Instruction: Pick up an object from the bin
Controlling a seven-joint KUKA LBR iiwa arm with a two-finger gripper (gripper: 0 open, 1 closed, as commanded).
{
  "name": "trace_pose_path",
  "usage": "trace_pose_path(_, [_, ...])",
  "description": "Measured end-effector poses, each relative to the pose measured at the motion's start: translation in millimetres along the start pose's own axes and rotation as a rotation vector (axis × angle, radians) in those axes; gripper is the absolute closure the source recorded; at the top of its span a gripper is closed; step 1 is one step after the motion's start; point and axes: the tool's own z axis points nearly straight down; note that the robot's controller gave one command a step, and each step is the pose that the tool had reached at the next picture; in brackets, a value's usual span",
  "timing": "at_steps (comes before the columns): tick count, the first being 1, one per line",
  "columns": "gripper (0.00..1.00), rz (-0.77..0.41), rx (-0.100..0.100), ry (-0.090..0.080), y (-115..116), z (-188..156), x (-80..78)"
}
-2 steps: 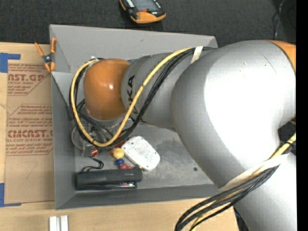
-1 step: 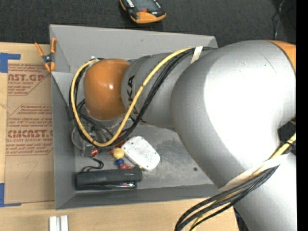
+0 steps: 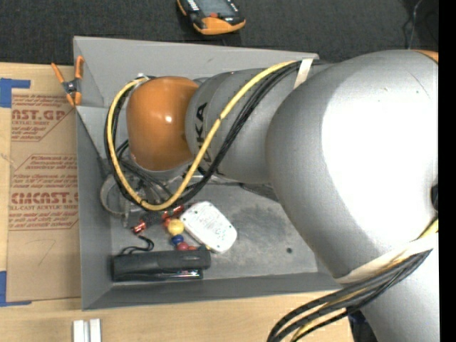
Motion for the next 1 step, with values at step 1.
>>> trace_pose_path(1, [1.0, -0.001, -0.001, -0.004, 0.7, -26.8, -1.4])
